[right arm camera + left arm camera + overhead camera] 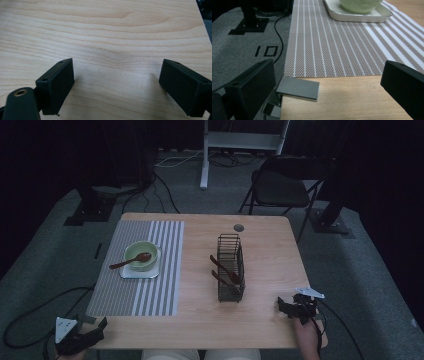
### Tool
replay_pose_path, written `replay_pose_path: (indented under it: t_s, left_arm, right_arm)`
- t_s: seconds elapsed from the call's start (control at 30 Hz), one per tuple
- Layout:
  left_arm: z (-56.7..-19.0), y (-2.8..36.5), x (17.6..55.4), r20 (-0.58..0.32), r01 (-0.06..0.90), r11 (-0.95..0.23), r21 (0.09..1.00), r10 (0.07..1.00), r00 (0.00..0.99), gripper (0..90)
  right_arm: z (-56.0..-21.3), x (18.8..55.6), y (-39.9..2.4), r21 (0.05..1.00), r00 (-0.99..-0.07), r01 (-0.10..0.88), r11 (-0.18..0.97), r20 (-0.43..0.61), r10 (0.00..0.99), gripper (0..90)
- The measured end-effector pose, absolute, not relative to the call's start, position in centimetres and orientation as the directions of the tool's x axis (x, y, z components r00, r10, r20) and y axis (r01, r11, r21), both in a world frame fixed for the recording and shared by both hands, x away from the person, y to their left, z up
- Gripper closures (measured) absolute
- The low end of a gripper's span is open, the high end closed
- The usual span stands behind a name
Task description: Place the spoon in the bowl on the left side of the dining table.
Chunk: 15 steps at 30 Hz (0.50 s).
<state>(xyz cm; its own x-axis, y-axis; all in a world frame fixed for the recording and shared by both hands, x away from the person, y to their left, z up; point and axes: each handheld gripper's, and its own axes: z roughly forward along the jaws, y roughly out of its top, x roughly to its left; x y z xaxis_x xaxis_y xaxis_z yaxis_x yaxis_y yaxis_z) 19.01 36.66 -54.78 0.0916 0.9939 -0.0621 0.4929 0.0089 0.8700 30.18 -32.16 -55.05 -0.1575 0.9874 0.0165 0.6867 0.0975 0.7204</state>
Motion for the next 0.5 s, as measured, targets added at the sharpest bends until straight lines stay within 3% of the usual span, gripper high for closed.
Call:
replay_pose_path:
  t_s: [0.5]
  left_arm:
    - [-55.02,36.84,19.31,-0.105,0.501,0.061,0.863,0.993,0.06,0.0]
  right_arm:
    - [-55.05,30.18,-32.17,0.72,-0.158,0.687,0.098,0.016,0.987,12.0]
